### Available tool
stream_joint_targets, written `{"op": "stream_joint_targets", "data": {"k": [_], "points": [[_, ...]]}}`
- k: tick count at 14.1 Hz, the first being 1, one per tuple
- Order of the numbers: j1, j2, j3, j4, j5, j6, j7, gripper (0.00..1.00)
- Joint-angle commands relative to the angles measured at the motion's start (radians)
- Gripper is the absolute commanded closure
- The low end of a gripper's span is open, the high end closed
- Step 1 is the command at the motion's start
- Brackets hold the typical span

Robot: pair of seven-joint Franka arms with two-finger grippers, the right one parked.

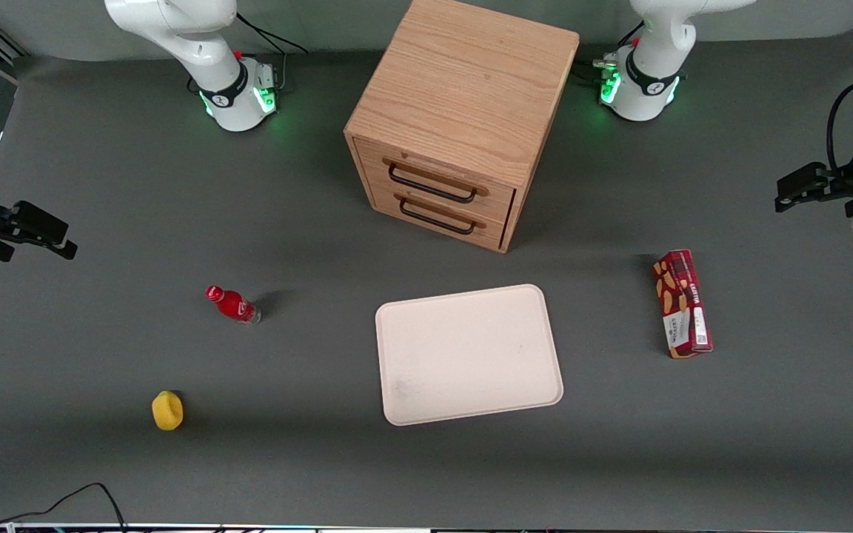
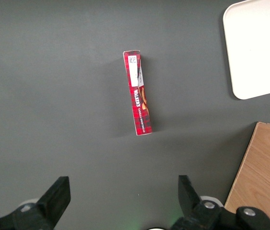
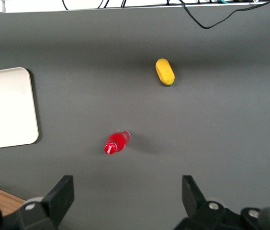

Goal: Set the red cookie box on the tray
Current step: 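Move the left gripper down toward the red cookie box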

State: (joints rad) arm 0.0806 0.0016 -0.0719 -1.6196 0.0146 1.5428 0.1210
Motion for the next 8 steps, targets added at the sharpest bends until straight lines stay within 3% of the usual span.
{"op": "stream_joint_targets", "data": {"k": [1,8], "points": [[-0.007,-0.008,0.006,-0.008,-0.005,-0.01,-0.006,0.0],[-0.01,0.017,0.006,-0.002,-0.007,-0.004,-0.003,0.0]]}}
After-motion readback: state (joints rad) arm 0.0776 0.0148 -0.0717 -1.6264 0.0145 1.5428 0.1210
